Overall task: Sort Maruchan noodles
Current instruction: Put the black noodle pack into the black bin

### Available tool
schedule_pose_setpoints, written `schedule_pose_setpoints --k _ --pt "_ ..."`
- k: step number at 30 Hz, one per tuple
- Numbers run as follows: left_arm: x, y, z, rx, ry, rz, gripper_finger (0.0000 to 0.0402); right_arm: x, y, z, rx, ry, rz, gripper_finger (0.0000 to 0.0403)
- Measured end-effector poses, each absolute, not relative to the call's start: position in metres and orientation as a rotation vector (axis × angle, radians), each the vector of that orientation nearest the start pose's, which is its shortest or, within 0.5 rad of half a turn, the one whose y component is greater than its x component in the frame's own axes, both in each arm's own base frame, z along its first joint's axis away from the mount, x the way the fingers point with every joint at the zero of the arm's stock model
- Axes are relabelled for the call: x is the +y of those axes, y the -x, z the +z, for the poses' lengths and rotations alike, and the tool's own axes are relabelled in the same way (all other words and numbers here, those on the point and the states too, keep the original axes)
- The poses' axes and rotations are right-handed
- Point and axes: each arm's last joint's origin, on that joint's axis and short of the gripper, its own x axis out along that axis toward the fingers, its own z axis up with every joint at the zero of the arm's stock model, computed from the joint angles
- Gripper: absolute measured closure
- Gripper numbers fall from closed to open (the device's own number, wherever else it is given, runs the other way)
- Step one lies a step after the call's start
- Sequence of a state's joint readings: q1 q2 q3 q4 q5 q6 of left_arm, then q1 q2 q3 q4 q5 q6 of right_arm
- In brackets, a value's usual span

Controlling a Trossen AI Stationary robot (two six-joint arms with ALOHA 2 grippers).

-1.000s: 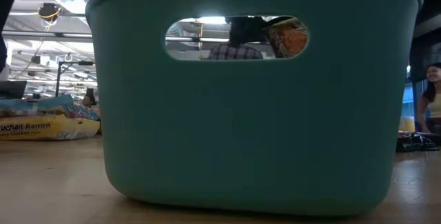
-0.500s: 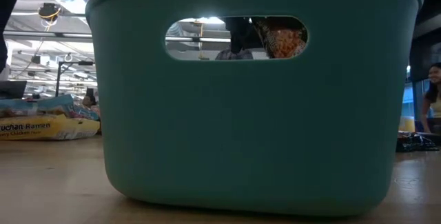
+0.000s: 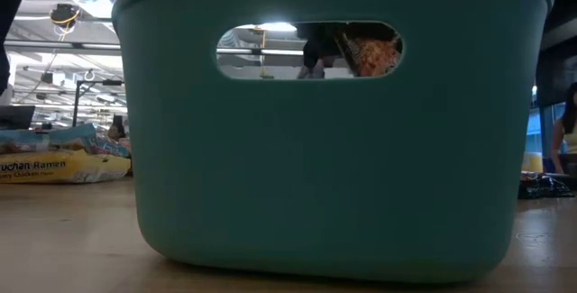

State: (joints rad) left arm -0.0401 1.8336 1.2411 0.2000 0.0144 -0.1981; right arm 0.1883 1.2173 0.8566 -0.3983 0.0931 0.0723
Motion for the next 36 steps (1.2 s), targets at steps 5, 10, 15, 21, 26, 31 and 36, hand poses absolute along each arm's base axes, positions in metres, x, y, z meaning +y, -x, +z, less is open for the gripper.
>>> schedule_pose_setpoints --k 5,10,15,21,26,31,36 --pt "-0.017 -0.414 0.233 0.407 0.189 -0.014 0.0274 0.041 -0.228 0.266 0.757 0.0 0.058 0.0249" --pt "-0.019 -0.413 0.236 0.401 0.168 -0.045 0.0274 0.035 -0.194 0.281 0.791 -0.089 0.017 0.0198" --pt "-0.026 -0.414 0.243 0.332 0.099 -0.068 0.0274 0.031 -0.171 0.273 0.646 -0.145 0.024 0.0166" --pt "-0.028 -0.416 0.249 0.262 0.055 0.015 0.0274 0.03 -0.167 0.244 0.461 -0.178 0.058 0.015" --pt "-0.022 -0.418 0.255 0.201 0.059 0.043 0.0274 0.03 -0.172 0.242 0.388 -0.162 0.061 0.0153" --pt "-0.014 -0.418 0.255 0.196 0.081 0.067 0.0274 0.03 -0.173 0.251 0.383 -0.141 0.057 0.0154" --pt "-0.013 -0.419 0.26 0.146 0.083 0.065 0.0274 0.031 -0.183 0.251 0.351 -0.094 0.028 0.0155"
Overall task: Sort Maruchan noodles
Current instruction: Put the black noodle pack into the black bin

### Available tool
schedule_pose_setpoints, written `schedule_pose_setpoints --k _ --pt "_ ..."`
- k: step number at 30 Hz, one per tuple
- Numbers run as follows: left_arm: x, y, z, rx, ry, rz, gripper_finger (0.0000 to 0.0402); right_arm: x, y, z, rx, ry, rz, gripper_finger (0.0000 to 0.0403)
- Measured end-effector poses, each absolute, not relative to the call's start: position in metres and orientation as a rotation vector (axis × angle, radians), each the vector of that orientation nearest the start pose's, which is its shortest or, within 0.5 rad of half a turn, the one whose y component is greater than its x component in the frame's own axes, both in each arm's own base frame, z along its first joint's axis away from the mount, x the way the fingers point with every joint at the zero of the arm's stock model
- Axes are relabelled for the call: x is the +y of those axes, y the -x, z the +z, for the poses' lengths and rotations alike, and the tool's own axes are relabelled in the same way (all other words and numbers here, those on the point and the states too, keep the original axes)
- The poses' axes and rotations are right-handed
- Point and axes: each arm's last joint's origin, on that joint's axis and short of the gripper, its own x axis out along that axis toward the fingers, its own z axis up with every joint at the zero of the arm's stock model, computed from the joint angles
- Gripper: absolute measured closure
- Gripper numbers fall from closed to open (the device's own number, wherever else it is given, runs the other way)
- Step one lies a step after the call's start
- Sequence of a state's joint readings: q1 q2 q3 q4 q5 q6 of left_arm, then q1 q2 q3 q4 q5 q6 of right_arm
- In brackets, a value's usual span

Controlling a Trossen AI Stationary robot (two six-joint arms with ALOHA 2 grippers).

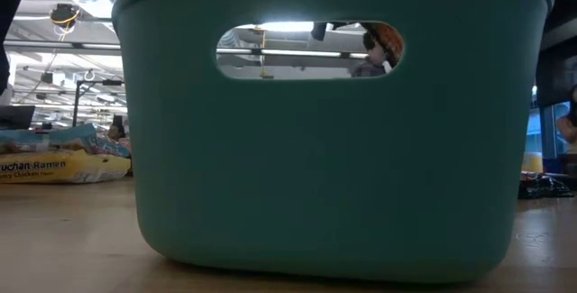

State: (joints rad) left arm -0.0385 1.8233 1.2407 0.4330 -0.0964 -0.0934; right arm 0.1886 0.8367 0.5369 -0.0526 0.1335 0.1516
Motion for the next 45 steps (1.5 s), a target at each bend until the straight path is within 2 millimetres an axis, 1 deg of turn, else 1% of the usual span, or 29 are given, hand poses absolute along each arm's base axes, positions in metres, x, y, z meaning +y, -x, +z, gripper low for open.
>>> schedule_pose_setpoints --k 3,6,9,13,16,19,21,25,27,28,30,32,35,39,40,42,45 --pt "-0.014 -0.419 0.261 0.137 0.076 0.062 0.0274 0.033 -0.189 0.249 0.345 -0.093 0.038 0.0157" --pt "-0.014 -0.419 0.262 0.132 0.076 0.053 0.0274 0.033 -0.193 0.247 0.344 -0.08 0.042 0.0178" --pt "-0.014 -0.419 0.262 0.132 0.076 0.05 0.0274 0.033 -0.195 0.247 0.339 -0.066 0.036 0.0222" --pt "-0.014 -0.419 0.261 0.14 0.077 0.055 0.0274 0.033 -0.195 0.247 0.341 -0.051 0.019 0.0294" --pt "-0.013 -0.419 0.26 0.153 0.096 0.065 0.027 0.032 -0.194 0.246 0.342 -0.034 0.01 0.0329" --pt "-0.013 -0.414 0.261 0.208 0.106 0.079 0.0261 0.032 -0.194 0.247 0.36 -0.03 0.003 0.033" --pt "-0.012 -0.408 0.264 0.258 0.097 0.089 0.0257 0.032 -0.194 0.251 0.379 -0.024 -0.01 0.0328" --pt "-0.011 -0.39 0.274 0.376 0.057 0.106 0.0255 0.029 -0.194 0.264 0.412 -0.01 -0.048 0.0321" --pt "-0.011 -0.377 0.273 0.456 0.026 0.138 0.0255 0.025 -0.195 0.273 0.422 0.001 -0.07 0.0327" --pt "-0.011 -0.372 0.274 0.465 0.009 0.16 0.0255 0.022 -0.196 0.276 0.432 0.009 -0.084 0.0332" --pt "-0.009 -0.353 0.277 0.498 -0.028 0.212 0.0255 0.015 -0.2 0.279 0.469 0.037 -0.115 0.0335" --pt "-0.006 -0.337 0.279 0.48 -0.042 0.23 0.0255 0.007 -0.206 0.285 0.487 0.067 -0.144 0.0335" --pt "0.003 -0.311 0.269 0.481 -0.039 0.219 0.0255 -0.011 -0.22 0.297 0.512 0.105 -0.193 0.0329" --pt "0.015 -0.281 0.262 0.405 -0.015 0.182 0.0255 -0.041 -0.244 0.307 0.607 0.142 -0.23 0.0332" --pt "0.018 -0.277 0.26 0.381 -0.008 0.177 0.0255 -0.05 -0.251 0.312 0.623 0.154 -0.24 0.0333" --pt "0.023 -0.265 0.25 0.393 -0.001 0.185 0.0255 -0.067 -0.265 0.316 0.673 0.171 -0.241 0.0335" --pt "0.029 -0.255 0.246 0.366 0.011 0.212 0.0255 -0.097 -0.286 0.321 0.787 0.197 -0.252 0.0333"
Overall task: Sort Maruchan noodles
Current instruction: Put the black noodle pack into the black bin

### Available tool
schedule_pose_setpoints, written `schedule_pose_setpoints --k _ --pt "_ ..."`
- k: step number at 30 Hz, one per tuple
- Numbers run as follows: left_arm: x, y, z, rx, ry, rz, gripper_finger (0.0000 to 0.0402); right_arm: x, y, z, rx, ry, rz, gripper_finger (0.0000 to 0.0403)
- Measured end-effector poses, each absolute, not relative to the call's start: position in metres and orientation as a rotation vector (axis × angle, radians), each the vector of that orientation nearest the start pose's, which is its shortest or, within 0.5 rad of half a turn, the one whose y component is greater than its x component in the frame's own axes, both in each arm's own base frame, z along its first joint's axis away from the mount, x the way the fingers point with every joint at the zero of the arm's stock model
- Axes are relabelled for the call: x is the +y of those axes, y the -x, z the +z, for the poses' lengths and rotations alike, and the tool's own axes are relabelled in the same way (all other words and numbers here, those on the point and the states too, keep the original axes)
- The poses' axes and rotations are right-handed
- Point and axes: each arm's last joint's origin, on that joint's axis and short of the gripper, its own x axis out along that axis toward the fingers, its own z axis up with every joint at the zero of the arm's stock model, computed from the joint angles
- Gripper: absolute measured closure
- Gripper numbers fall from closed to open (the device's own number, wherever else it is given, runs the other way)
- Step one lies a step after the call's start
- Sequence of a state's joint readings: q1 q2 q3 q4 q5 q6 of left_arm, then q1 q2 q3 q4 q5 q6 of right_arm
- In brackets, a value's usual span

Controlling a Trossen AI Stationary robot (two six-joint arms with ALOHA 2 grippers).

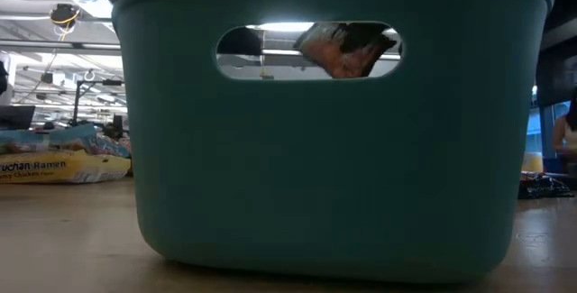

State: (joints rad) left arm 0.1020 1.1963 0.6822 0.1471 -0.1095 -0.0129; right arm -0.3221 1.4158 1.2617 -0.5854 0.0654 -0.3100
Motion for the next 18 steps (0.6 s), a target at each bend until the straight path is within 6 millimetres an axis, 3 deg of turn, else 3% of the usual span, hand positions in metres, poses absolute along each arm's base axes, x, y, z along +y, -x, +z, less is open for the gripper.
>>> schedule_pose_setpoints --k 4,9,18 --pt "0.033 -0.25 0.242 0.378 0.018 0.23 0.0255 -0.137 -0.312 0.323 0.921 0.231 -0.231 0.0333" --pt "0.033 -0.251 0.242 0.377 0.018 0.23 0.0255 -0.181 -0.34 0.306 1.033 0.261 -0.166 0.0333" --pt "0.033 -0.251 0.242 0.374 0.017 0.23 0.0255 -0.213 -0.366 0.247 1.241 0.34 -0.094 0.0333"
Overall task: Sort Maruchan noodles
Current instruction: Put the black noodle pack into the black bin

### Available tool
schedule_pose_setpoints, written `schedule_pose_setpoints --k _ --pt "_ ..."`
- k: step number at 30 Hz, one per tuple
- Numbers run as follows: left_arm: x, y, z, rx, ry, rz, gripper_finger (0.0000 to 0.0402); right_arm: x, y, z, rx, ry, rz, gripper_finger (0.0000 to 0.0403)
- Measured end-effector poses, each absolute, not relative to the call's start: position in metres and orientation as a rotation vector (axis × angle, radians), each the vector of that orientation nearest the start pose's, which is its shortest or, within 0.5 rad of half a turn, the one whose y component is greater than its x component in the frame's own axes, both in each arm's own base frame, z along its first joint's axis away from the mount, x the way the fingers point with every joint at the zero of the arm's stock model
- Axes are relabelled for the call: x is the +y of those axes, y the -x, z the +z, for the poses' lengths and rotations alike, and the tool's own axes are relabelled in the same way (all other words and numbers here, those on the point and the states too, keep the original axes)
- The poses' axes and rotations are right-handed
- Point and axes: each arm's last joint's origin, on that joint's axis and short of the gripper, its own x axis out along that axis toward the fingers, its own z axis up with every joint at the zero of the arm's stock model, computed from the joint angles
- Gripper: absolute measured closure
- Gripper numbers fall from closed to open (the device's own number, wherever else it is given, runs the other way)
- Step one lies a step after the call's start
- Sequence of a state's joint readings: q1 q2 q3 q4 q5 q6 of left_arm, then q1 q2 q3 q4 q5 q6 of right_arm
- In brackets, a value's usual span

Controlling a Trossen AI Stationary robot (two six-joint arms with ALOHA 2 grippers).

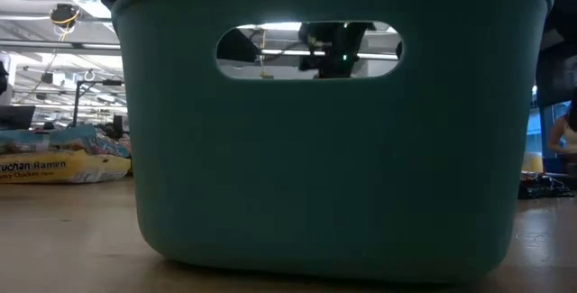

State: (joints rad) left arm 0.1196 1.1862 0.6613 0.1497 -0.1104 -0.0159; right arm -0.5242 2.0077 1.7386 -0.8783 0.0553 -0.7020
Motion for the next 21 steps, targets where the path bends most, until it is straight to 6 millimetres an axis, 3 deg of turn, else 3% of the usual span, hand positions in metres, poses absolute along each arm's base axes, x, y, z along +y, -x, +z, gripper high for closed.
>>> schedule_pose_setpoints --k 10,21 --pt "0.033 -0.251 0.242 0.375 0.018 0.23 0.0255 -0.223 -0.378 0.206 1.338 0.369 -0.083 0.033" --pt "0.033 -0.251 0.242 0.374 0.018 0.231 0.0255 -0.223 -0.379 0.198 1.371 0.361 -0.079 0.0318"
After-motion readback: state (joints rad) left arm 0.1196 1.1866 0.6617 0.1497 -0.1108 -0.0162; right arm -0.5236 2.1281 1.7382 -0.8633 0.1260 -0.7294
